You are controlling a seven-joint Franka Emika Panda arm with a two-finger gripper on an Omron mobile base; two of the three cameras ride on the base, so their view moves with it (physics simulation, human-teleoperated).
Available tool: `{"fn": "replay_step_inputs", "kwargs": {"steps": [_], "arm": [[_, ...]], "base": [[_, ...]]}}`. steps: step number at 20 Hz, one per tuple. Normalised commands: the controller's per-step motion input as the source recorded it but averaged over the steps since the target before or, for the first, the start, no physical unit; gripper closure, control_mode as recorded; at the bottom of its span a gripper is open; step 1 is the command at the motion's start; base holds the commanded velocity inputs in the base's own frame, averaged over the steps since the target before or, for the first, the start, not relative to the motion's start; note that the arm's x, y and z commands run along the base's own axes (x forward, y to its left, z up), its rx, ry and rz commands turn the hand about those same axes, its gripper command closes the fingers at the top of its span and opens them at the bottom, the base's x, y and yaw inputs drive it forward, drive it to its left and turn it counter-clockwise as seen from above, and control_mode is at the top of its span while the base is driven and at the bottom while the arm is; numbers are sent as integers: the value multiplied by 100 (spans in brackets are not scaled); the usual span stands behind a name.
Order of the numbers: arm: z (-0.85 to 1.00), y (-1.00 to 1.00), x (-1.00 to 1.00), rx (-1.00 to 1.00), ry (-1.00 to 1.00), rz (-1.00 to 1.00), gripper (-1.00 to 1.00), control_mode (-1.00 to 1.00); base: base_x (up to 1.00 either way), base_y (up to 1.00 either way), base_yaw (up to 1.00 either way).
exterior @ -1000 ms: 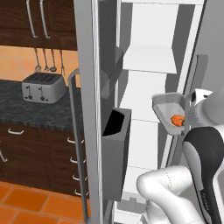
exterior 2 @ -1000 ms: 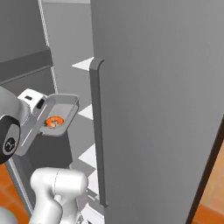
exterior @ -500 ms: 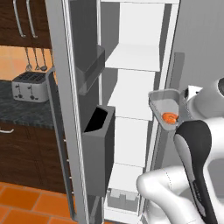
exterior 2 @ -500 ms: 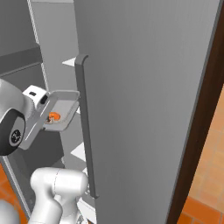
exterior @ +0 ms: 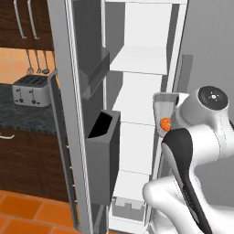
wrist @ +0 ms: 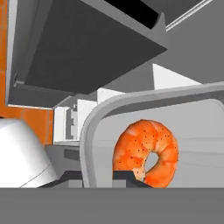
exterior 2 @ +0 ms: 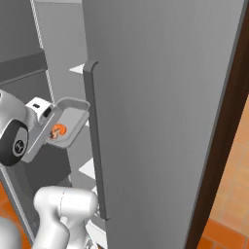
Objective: Take the meat container that has the shrimp and place it on the second highest rack of the freezer. Then take the vegetable container that has the carrot and corn and place it on the highest rack of the freezer.
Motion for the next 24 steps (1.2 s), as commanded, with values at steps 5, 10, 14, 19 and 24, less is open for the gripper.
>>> {"fn": "replay_step_inputs", "kwargs": {"steps": [5, 10, 14, 19, 24], "arm": [[0, 29, -6, 0, -1, 0, 100, -100], [0, 37, -14, -1, -3, 0, 100, -100], [-1, 2, 61, 0, 2, 0, 100, -100], [-13, 0, 71, 0, 2, 0, 100, -100], [-26, 0, 38, 0, 5, 6, 100, -100]], "base": [[0, 0, 0], [0, 0, 0], [0, 0, 0], [0, 0, 0], [0, 0, 0]]}}
